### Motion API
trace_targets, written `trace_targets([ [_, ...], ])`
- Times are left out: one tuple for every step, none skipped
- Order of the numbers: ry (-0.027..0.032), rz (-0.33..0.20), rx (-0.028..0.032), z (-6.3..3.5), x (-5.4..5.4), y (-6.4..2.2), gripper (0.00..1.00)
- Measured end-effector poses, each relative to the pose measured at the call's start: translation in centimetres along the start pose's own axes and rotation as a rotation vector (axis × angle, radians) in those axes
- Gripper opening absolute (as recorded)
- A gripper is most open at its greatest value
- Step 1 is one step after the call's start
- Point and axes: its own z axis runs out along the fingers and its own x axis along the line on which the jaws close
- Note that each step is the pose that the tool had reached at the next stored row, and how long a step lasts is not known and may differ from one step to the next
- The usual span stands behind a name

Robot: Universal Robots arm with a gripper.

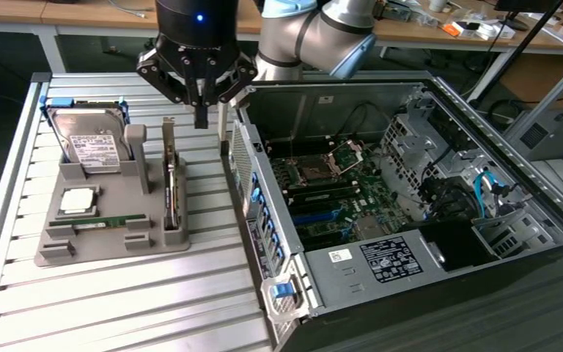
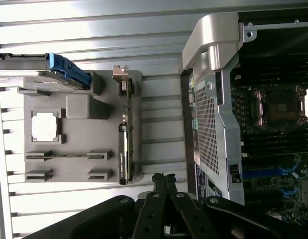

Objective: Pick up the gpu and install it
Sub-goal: 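Reach for the gpu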

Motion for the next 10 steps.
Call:
trace_targets([
  [0.0,0.0,0.0,0.0,0.08,-0.01,0.11],
  [-0.0001,0.0,0.0,0.0,0.15,-0.01,0.11],
  [-0.0001,0.0,0.0,0.0,0.23,-0.02,0.11],
  [0.0,0.0,0.0,-0.01,0.29,-0.02,0.11],
  [0.0,0.0,0.0,-0.01,0.36,-0.03,0.11],
  [-0.0001,0.0,-0.0001,-0.01,0.42,-0.03,0.11],
  [0.0,0.0,0.0,-0.02,0.49,-0.04,0.11],
  [-0.0001,0.0,0.0,-0.01,0.55,-0.04,0.11],
  [0.0,0.0,0.0,-0.02,0.61,-0.05,0.11],
  [0.0,0.0,0.0,-0.02,0.66,-0.05,0.11],
])
